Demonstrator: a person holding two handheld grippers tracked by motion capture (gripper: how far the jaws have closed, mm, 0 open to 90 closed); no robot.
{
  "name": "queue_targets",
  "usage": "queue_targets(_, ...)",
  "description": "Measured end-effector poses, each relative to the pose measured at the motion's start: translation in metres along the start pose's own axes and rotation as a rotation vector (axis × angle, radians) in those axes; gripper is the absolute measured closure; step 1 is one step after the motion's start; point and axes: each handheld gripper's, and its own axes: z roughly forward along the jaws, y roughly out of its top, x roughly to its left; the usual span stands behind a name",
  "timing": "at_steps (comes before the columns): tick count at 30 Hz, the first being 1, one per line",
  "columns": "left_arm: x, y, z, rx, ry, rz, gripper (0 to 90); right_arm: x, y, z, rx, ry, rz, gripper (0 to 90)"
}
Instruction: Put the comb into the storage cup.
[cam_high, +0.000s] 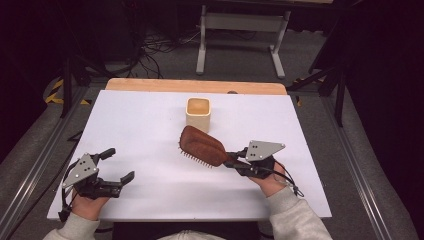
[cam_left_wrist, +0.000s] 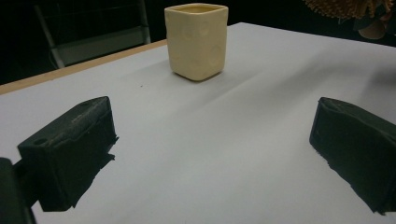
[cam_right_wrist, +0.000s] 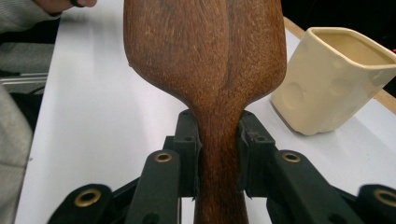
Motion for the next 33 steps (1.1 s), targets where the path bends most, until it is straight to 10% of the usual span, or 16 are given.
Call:
queue_targets(10,0.000,0.001,0.003,0.010,-0.018,-0.033,1.5,0.012,-0.008,0.021,-0.068,-0.042,0.073,72.2)
queue_targets(33,-0.011,0.044,0.031,0.031,-0.125,-0.026,0.6,0.028,-0.009,0.037,-0.085,-0.134,0.049,72.1)
